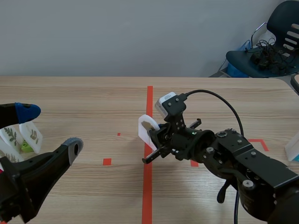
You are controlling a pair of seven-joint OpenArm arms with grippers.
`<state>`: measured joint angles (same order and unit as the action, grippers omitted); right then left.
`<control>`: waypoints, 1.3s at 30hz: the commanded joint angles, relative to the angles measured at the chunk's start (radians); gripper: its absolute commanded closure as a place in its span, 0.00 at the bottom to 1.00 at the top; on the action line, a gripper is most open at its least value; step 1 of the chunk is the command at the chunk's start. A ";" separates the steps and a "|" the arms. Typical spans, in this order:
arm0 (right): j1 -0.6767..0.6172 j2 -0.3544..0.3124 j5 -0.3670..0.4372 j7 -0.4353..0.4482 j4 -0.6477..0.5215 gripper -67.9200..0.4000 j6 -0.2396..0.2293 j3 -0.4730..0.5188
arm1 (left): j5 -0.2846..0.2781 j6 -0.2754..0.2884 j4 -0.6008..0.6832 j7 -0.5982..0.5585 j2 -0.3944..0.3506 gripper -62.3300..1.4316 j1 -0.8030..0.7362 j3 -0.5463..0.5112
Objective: Do the leaf sorting experiment
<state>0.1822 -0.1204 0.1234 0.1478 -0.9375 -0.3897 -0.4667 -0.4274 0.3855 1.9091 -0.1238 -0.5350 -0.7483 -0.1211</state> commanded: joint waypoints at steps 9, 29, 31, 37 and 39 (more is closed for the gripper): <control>-0.059 -0.095 0.012 -0.014 -0.304 0.95 -0.003 0.048 | -0.010 0.002 0.015 -0.014 -0.003 0.00 0.003 0.001; -0.550 -0.126 0.255 -0.295 -0.889 0.95 -0.003 0.528 | -0.010 0.002 0.015 -0.014 -0.003 0.00 0.004 0.001; -0.594 -0.126 0.275 -0.299 -0.896 0.95 -0.003 0.580 | -0.010 0.002 0.015 -0.014 -0.003 0.00 0.004 0.001; -0.715 -0.125 0.286 -0.299 -0.896 0.95 0.001 0.728 | -0.010 0.002 0.015 -0.014 -0.003 0.00 0.004 0.001; -0.732 -0.125 0.286 -0.300 -0.894 0.95 0.001 0.762 | -0.010 0.002 0.015 -0.014 -0.003 0.00 0.004 0.001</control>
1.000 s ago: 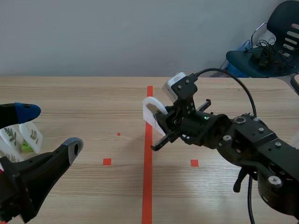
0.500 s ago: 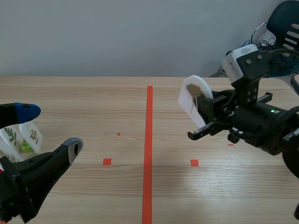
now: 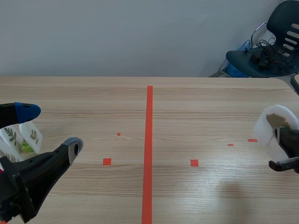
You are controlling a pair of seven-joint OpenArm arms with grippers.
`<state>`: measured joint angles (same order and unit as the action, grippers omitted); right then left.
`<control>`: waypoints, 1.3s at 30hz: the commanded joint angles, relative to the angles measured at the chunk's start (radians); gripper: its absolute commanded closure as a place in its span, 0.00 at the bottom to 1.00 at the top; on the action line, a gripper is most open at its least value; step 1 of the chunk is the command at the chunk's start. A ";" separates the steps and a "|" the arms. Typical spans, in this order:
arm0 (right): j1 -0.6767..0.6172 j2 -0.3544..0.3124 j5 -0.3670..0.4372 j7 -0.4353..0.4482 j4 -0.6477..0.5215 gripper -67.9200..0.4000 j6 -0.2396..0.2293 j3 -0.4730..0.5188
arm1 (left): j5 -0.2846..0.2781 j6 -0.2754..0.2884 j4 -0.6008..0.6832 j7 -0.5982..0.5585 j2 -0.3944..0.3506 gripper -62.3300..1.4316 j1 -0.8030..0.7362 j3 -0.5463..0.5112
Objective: Do the leaf sorting experiment
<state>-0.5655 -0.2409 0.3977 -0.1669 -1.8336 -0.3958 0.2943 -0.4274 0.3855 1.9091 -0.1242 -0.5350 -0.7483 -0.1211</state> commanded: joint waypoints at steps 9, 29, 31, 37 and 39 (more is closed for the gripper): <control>0.042 -0.002 0.011 0.089 0.219 0.95 0.060 0.028 | -0.010 0.002 0.015 -0.014 -0.003 0.00 0.004 0.001; 0.124 -0.003 -0.024 0.271 0.513 0.90 0.075 0.133 | -0.010 0.002 0.015 -0.013 -0.003 0.00 0.003 0.001; 0.128 -0.003 -0.024 0.271 0.513 0.85 0.075 0.151 | -0.010 0.002 0.015 -0.014 -0.003 0.00 0.003 0.001; 0.134 -0.005 -0.023 0.273 0.513 0.66 0.074 0.159 | -0.010 0.002 0.015 -0.014 -0.003 0.00 0.004 0.001; 0.134 -0.005 -0.023 0.282 0.513 0.60 0.074 0.159 | -0.010 0.002 0.015 -0.014 -0.003 0.00 0.004 0.001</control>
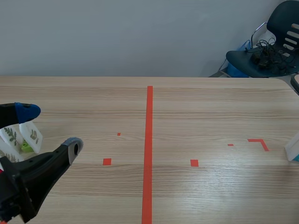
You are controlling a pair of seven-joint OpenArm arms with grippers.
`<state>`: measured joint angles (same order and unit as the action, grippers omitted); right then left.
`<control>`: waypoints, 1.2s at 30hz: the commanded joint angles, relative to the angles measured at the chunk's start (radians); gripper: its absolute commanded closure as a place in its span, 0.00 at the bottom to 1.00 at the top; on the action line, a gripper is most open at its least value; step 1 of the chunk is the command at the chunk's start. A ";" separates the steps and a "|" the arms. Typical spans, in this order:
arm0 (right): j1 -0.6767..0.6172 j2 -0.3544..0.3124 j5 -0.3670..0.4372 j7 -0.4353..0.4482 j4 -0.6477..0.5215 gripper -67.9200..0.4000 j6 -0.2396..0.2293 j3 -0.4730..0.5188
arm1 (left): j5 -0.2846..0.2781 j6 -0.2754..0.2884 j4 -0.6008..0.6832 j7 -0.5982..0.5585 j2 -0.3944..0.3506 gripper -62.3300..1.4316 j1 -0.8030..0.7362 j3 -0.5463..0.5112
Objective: Do the leaf sorting experiment
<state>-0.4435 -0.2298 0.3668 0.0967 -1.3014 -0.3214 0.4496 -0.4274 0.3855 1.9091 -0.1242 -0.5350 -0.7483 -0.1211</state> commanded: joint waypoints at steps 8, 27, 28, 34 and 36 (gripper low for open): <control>0.005 -0.017 0.027 0.027 -0.067 0.45 -0.117 0.092 | -0.010 0.002 0.015 -0.014 -0.003 0.00 0.004 0.001; -0.022 -0.167 0.269 -0.141 -0.360 0.00 -0.424 0.257 | -0.010 0.002 0.015 -0.014 -0.003 0.00 0.004 0.001; -0.019 -0.169 0.270 -0.145 -0.389 0.00 -0.424 0.257 | -0.010 0.002 0.015 -0.014 -0.003 0.00 0.004 0.001; -0.019 -0.169 0.269 -0.198 -0.544 0.00 -0.424 0.175 | -0.010 0.002 0.015 -0.014 -0.003 0.00 0.004 0.001; -0.019 -0.169 0.269 -0.214 -0.574 0.00 -0.408 0.117 | -0.010 0.002 0.015 -0.014 -0.003 0.00 0.004 0.001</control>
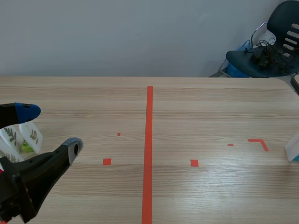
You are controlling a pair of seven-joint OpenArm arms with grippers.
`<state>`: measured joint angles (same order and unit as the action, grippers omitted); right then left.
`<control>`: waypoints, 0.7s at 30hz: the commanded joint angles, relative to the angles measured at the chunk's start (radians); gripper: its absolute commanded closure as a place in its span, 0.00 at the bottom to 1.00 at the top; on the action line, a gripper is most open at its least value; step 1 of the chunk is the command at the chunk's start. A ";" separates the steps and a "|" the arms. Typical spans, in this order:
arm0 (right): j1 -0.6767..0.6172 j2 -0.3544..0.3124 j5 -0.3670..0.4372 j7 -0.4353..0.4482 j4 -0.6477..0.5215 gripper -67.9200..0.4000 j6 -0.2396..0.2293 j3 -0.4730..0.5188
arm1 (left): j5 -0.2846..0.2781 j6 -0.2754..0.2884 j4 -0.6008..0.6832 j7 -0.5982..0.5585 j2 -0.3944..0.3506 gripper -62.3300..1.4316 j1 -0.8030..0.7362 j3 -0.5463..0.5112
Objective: Do the leaf sorting experiment
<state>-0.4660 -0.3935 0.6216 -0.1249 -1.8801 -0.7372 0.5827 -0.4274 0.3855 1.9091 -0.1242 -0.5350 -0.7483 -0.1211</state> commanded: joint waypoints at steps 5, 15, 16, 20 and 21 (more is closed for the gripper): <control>0.003 -0.005 0.011 -0.028 -0.017 0.00 0.046 -0.175 | -0.010 0.002 0.015 -0.014 -0.003 0.00 0.004 0.001; -0.006 0.002 0.011 -0.117 -0.017 0.00 0.066 -0.410 | -0.010 0.002 0.015 -0.014 -0.003 0.00 0.004 0.001; -0.008 0.001 0.011 -0.116 -0.017 0.00 0.055 -0.415 | -0.010 0.002 0.015 -0.014 -0.003 0.00 0.004 0.001; -0.008 -0.011 0.011 -0.074 -0.017 0.00 0.031 -0.416 | -0.010 0.002 0.015 -0.014 -0.003 0.00 0.004 0.001; -0.008 -0.018 0.011 -0.076 -0.017 0.00 0.031 -0.416 | -0.010 0.002 0.015 -0.014 -0.003 0.00 0.004 0.001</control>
<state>-0.4801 -0.3912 0.6186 -0.2104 -1.8961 -0.7113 0.1444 -0.4274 0.3855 1.9091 -0.1242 -0.5350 -0.7483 -0.1211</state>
